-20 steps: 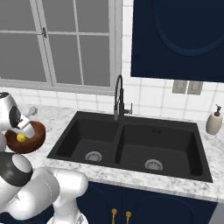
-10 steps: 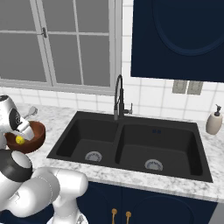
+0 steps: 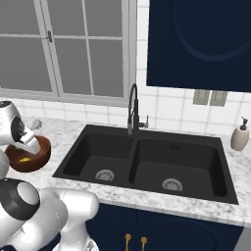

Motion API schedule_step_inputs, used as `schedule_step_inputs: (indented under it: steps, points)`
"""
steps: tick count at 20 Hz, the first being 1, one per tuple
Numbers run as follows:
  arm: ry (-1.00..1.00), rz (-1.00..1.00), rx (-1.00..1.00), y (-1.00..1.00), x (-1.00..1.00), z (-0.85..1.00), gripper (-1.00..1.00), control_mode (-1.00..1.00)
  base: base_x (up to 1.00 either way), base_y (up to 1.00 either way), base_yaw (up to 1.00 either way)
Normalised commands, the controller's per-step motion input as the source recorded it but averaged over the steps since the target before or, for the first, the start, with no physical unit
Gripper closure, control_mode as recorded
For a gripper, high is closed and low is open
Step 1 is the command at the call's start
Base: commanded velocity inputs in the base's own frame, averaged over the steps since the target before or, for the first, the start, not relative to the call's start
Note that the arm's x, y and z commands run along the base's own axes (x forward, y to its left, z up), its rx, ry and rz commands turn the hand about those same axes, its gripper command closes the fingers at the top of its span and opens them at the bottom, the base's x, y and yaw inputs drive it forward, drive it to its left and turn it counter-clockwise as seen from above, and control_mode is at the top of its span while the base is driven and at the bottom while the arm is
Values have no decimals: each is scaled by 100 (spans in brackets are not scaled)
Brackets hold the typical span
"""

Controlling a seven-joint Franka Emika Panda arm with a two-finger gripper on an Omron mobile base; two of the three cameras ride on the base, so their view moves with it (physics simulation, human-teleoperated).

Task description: Pick the lemon from the sink and place it in the bowl. Then pick the bowl and place it in the microwave. Then close the microwave door and press the start button.

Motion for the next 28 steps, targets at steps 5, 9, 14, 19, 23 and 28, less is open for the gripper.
schedule_step_inputs:
  steps: [5, 9, 14, 19, 23, 28]
  points:
    - [-1, 0, 2, -26, -2, 69, -100, -100, 0, 0, 0]
    - [0, 0, 3, -33, 0, 15, -100, -100, 0, 0, 0]
    - [3, 3, 2, -32, 0, -11, -100, -100, 0, 0, 0]
    - [3, 10, 0, 4, 12, -46, -100, -100, 0, 0, 0]
    - [3, 6, 0, 37, 37, -40, -100, -100, 0, 0, 0]
    - [1, 5, 0, 25, 39, -41, -100, -100, 0, 0, 0]
